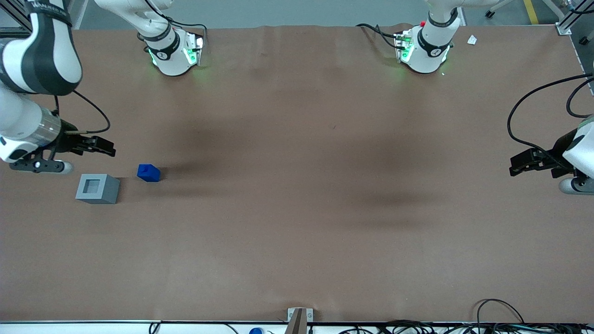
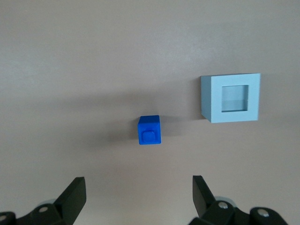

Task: Insert blue part into gray base with right arm
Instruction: 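Lower the right gripper around the blue block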

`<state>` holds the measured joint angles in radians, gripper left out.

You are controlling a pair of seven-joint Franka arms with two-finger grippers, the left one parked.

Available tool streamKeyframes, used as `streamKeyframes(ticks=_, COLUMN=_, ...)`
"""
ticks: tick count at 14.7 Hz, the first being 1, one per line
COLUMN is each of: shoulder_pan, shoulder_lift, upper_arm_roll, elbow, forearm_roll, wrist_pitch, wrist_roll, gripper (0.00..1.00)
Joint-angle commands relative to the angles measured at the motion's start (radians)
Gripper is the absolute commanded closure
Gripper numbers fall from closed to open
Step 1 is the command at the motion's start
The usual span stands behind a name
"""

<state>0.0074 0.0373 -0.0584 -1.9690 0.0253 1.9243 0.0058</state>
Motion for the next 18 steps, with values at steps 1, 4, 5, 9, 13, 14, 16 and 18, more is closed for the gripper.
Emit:
streamKeyframes(ticks=1, shoulder_pan=0.000, shoulder_lift=-0.025, upper_arm_roll=0.005, elbow=-0.123, forearm_roll=0.004, wrist_pitch=0.125, wrist_roll=-0.001, gripper=0.00)
streamKeyframes(ticks=4, shoulder_pan=0.000, shoulder_lift=-0.017, upper_arm_roll=0.005, elbow=-0.223, forearm_roll=0.004, wrist_pitch=0.269, wrist_roll=-0.004, gripper=0.00)
streamKeyframes(ticks=5, shoulder_pan=0.000, shoulder_lift=-0.005, upper_arm_roll=0.005, elbow=-0.240, forearm_roll=0.004, wrist_pitch=0.303, wrist_roll=-0.004, gripper=0.00)
streamKeyframes(ticks=9, shoulder_pan=0.000, shoulder_lift=0.076, upper_arm_roll=0.005, elbow=-0.255, forearm_roll=0.002, wrist_pitch=0.376, wrist_roll=-0.006, gripper=0.01)
streamKeyframes(ticks=13, shoulder_pan=0.000, shoulder_lift=0.157, upper_arm_roll=0.006, elbow=-0.280, forearm_roll=0.004, wrist_pitch=0.481, wrist_roll=-0.007, gripper=0.08)
streamKeyframes(ticks=14, shoulder_pan=0.002, shoulder_lift=0.173, upper_arm_roll=0.006, elbow=-0.294, forearm_roll=0.002, wrist_pitch=0.520, wrist_roll=-0.007, gripper=0.09)
streamKeyframes(ticks=16, shoulder_pan=0.009, shoulder_lift=0.200, upper_arm_roll=0.006, elbow=-0.303, forearm_roll=0.002, wrist_pitch=0.559, wrist_roll=-0.009, gripper=0.12)
streamKeyframes(ticks=18, shoulder_pan=0.013, shoulder_lift=0.220, upper_arm_roll=0.006, elbow=-0.303, forearm_roll=0.002, wrist_pitch=0.568, wrist_roll=-0.013, gripper=0.15)
